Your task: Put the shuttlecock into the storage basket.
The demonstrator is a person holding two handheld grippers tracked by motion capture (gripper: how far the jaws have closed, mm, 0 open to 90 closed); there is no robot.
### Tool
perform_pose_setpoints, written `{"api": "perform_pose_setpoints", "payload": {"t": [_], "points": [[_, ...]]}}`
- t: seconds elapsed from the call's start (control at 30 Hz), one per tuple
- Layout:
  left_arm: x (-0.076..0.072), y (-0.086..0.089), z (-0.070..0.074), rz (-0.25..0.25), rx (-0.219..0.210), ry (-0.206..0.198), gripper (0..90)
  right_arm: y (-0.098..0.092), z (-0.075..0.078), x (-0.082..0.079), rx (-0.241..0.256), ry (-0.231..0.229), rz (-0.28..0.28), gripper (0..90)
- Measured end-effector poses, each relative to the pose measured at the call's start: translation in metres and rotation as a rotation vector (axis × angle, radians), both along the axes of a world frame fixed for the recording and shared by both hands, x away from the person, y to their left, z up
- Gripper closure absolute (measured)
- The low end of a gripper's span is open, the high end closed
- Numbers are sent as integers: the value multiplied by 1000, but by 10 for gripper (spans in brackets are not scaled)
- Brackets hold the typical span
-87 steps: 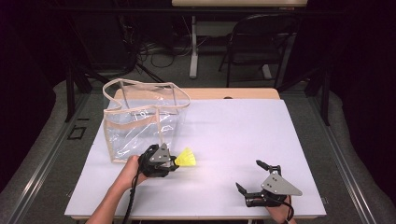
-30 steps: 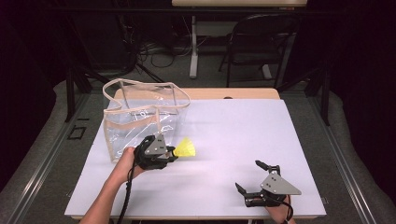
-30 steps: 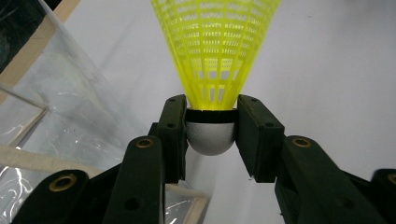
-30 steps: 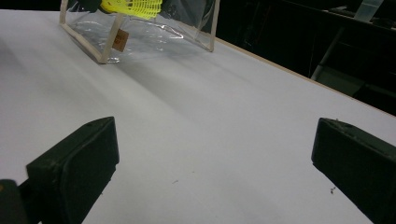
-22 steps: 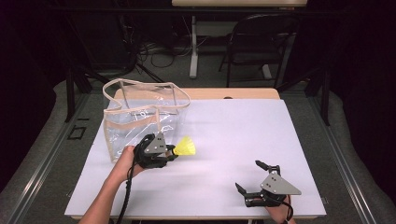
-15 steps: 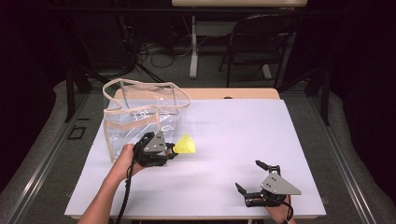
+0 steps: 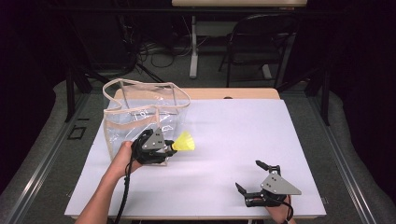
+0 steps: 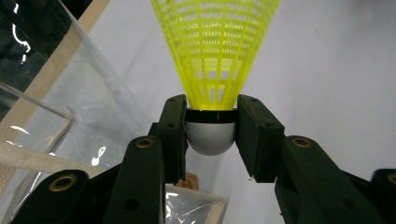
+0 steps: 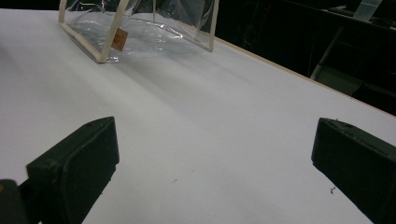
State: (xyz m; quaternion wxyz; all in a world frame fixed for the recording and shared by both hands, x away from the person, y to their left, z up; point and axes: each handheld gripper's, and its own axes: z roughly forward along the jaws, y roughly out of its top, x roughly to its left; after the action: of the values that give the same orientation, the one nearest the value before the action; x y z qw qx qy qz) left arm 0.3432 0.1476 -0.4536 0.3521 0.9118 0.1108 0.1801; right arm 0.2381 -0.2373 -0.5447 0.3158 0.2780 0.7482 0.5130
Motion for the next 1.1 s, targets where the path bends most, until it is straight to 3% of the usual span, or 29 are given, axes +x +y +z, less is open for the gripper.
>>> {"api": "perform_pose_setpoints", "payload": {"t": [1.1], "points": [[7,4,17,21,-22,-33,644,0,0,0,-2,4,-2,5]]}}
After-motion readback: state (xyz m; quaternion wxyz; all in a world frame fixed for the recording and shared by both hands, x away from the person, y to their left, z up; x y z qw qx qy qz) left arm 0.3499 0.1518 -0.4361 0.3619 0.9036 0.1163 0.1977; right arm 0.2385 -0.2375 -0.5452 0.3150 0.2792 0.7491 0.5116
